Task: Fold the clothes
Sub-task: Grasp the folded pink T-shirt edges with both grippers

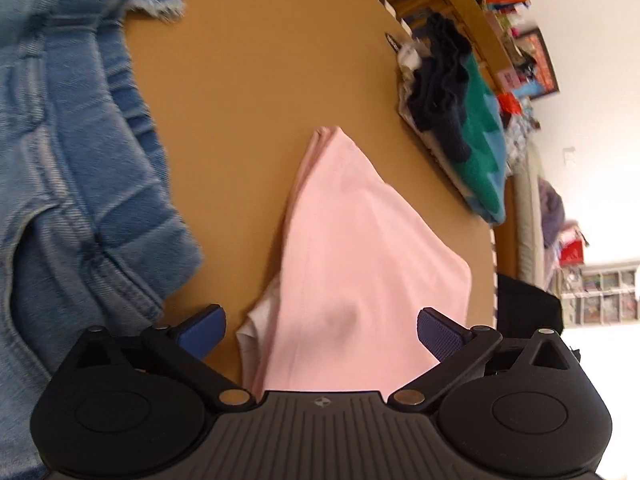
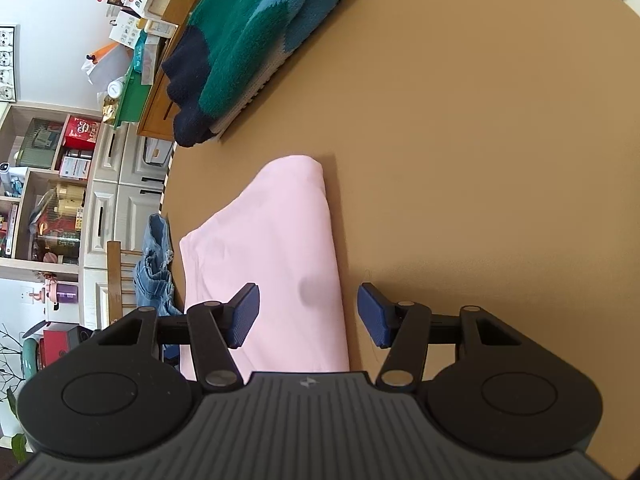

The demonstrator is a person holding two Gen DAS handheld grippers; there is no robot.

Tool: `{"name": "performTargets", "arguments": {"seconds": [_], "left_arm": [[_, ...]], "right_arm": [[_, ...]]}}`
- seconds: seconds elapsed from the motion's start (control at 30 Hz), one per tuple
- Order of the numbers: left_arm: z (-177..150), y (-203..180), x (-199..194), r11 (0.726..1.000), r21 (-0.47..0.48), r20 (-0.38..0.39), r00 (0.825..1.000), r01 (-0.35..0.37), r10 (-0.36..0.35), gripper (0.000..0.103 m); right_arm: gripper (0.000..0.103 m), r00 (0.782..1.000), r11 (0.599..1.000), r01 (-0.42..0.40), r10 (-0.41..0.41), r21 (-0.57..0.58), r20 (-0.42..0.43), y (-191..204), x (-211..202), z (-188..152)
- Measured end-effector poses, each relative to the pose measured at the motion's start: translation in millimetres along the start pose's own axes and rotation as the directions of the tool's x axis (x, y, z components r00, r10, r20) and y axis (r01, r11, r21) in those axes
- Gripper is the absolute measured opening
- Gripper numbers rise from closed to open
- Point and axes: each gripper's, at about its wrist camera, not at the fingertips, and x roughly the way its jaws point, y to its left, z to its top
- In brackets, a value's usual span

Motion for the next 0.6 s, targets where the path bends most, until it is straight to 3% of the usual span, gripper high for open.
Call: {"name": "performTargets", "arguments": {"seconds": [0.4,0.5,0.6], "left_arm": [[5,-12,5,0.997,0.073,-0.069,0.997,-0.031,0.036,0.102],[3,-20,5,0.988,0.135,-0.066,0.995,-0.068,0.078,0.09],[3,-18,3,0.985,0.158,-0.059,0.996,-0.063,0.073,0.089]], "right_arm": [[0.056,0.999,0.993,0.053,-0.052,-0.103,0.011,20,6,0],[0.056,0.998,0.993,0.059,-0.058,-0.101,0.009,21,7,0],[0.056,0.999,0.996,0.054,-0.053,-0.077,0.01,19,5,1]]}}
